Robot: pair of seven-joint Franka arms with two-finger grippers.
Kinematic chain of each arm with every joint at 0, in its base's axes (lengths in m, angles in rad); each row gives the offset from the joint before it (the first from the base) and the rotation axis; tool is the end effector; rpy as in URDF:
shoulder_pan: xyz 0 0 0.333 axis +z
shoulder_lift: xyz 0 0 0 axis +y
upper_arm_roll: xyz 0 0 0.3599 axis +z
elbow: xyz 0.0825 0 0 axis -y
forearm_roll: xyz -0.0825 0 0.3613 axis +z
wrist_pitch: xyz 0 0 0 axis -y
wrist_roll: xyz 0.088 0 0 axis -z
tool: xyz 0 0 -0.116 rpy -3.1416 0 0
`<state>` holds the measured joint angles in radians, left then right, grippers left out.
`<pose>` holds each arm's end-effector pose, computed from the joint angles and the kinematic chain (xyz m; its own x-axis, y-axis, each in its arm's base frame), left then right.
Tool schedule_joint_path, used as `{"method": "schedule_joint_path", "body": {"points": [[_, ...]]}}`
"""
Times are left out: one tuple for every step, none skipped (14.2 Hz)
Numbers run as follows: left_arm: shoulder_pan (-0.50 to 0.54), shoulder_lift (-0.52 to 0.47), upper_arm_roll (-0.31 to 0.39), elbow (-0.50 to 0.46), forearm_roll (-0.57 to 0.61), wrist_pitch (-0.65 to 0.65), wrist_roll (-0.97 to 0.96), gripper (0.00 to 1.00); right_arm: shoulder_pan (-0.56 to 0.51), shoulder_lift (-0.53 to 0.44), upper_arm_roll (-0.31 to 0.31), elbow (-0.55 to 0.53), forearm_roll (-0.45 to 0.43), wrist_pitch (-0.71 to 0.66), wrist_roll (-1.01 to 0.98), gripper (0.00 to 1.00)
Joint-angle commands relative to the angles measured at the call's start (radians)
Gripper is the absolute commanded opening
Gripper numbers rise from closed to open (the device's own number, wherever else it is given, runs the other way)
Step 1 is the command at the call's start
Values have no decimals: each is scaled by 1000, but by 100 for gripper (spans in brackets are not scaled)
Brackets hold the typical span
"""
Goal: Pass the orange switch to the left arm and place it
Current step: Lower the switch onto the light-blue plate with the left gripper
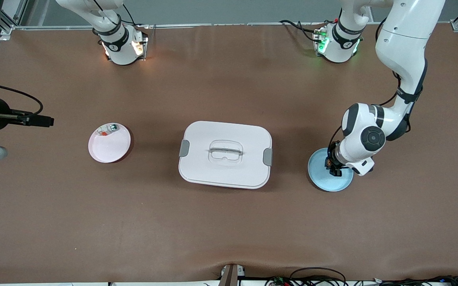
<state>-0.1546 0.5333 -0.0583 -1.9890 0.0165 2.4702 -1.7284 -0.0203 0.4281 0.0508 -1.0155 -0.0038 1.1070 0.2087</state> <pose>0.5994 -0.1274 0.2347 0.0608 0.9981 -0.0118 0.9967 -0.0613 -0.0535 0.6170 0.0095 0.6155 0.9284 -0.1780 -0.3262 -0.1706 -0.9840 0.0514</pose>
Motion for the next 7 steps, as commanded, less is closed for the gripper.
{"method": "schedule_joint_path", "body": {"points": [[4, 8, 0, 19, 30, 4, -25, 20, -7, -37, 9, -20, 18, 42, 20, 100], [6, 8, 0, 25, 30, 4, -23, 45, -7, -42, 9, -21, 18, 56, 20, 100], [6, 8, 0, 35, 30, 4, -23, 71, -7, -46, 9, -21, 18, 60, 20, 100], [7, 8, -1, 38, 30, 4, -19, 99, -7, -52, 9, -23, 18, 63, 20, 100], [7, 8, -1, 44, 30, 3, -23, 100, -9, -60, 9, -29, 18, 68, 20, 100], [7, 8, -1, 52, 30, 3, -25, 100, -9, -78, 9, -52, 18, 77, 20, 100], [9, 7, -1, 59, 30, 0, -25, 100, -9, -110, 8, -90, 18, 103, 20, 100]]}}
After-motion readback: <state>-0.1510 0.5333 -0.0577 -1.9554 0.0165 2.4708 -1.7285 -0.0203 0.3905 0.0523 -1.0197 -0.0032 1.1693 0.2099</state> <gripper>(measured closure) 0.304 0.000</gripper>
